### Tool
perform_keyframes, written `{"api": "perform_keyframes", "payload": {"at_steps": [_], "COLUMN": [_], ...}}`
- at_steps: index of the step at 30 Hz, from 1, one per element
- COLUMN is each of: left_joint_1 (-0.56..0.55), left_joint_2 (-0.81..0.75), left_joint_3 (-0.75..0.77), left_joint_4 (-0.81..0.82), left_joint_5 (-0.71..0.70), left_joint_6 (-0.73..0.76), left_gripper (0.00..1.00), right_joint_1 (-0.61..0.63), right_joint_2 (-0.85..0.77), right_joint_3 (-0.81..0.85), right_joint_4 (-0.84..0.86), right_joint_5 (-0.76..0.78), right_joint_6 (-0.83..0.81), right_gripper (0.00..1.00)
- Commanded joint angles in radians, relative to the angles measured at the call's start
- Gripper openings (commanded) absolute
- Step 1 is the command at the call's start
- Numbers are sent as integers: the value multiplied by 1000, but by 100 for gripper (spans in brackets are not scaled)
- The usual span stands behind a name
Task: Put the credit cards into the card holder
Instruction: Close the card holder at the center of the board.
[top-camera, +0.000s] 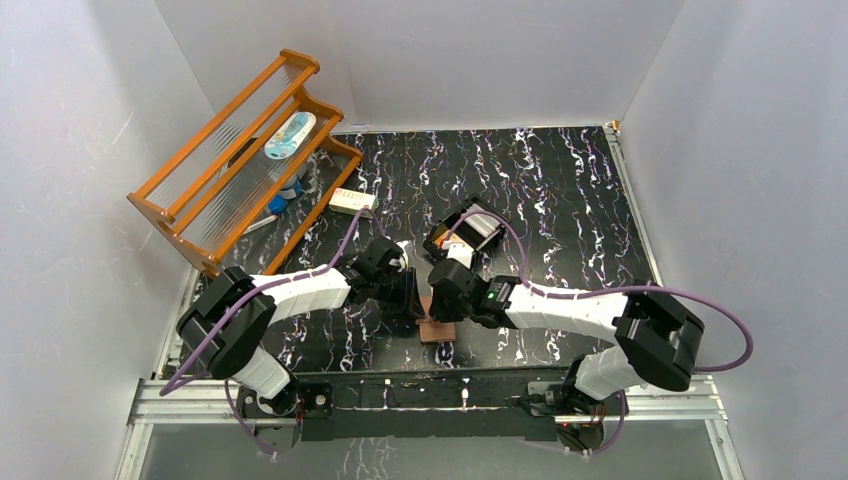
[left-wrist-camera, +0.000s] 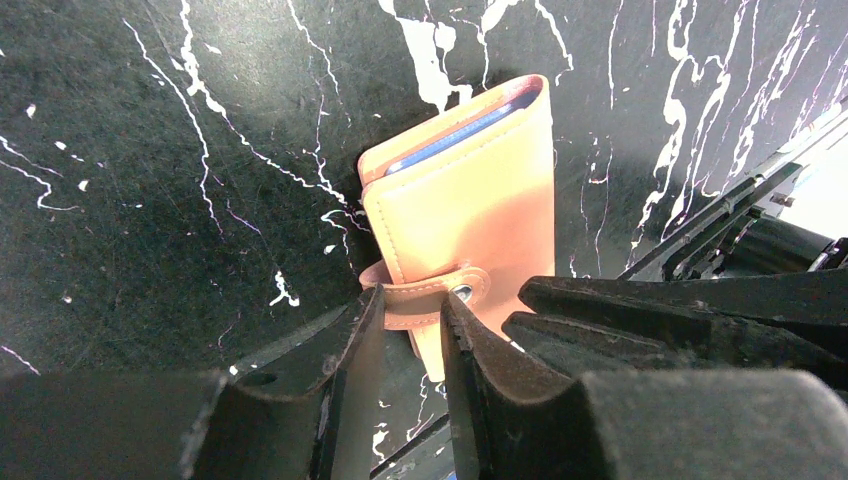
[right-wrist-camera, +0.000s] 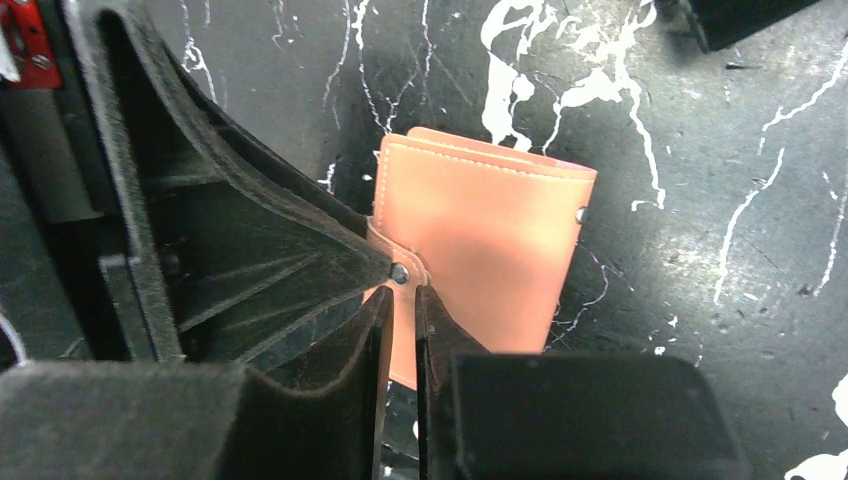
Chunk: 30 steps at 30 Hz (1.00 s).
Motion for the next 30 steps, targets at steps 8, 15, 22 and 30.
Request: {"api": "perform_keyframes", "payload": {"at_steps": [8, 15, 22, 30], "left_joint_1": [-8, -8, -8, -8], "left_joint_2": [-9, -9, -14, -13], "left_joint_3": [-14, -15, -19, -22], "left_joint_4": [-11, -11, -10, -5], "left_joint_5": [-23, -25, -29, -29], "left_joint_6": [10, 9, 9, 6], "left_gripper": [26, 26, 26, 26], "right_joint_1": [-34, -41, -43, -48], "right_joint_2": [3, 27, 46, 59], "right_joint_3": [-38, -51, -58, -72], "right_joint_4": [114, 137, 146, 169], "right_joint_5": [-59, -92, -102, -104], "right_joint_6": [42, 55, 72, 74], "right_gripper": [26, 28, 29, 22]}}
